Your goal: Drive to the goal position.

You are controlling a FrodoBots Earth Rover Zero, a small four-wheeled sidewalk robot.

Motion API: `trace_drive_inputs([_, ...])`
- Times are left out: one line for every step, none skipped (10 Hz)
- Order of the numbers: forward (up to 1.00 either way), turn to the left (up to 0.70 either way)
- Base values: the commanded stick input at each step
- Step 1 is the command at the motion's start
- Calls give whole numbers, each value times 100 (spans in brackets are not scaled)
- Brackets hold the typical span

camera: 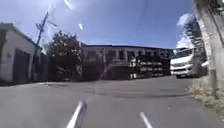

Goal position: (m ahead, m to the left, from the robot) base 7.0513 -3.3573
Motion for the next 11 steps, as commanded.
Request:
trace_drive_inputs([100, 2])
trace_drive_inputs([100, 1])
trace_drive_inputs([100, 0])
trace_drive_inputs([100, 3])
trace_drive_inputs([100, 0])
trace_drive_inputs([100, 0])
trace_drive_inputs([100, -34])
trace_drive_inputs([100, -30])
trace_drive_inputs([100, -24])
trace_drive_inputs([100, -34])
trace_drive_inputs([100, -40])
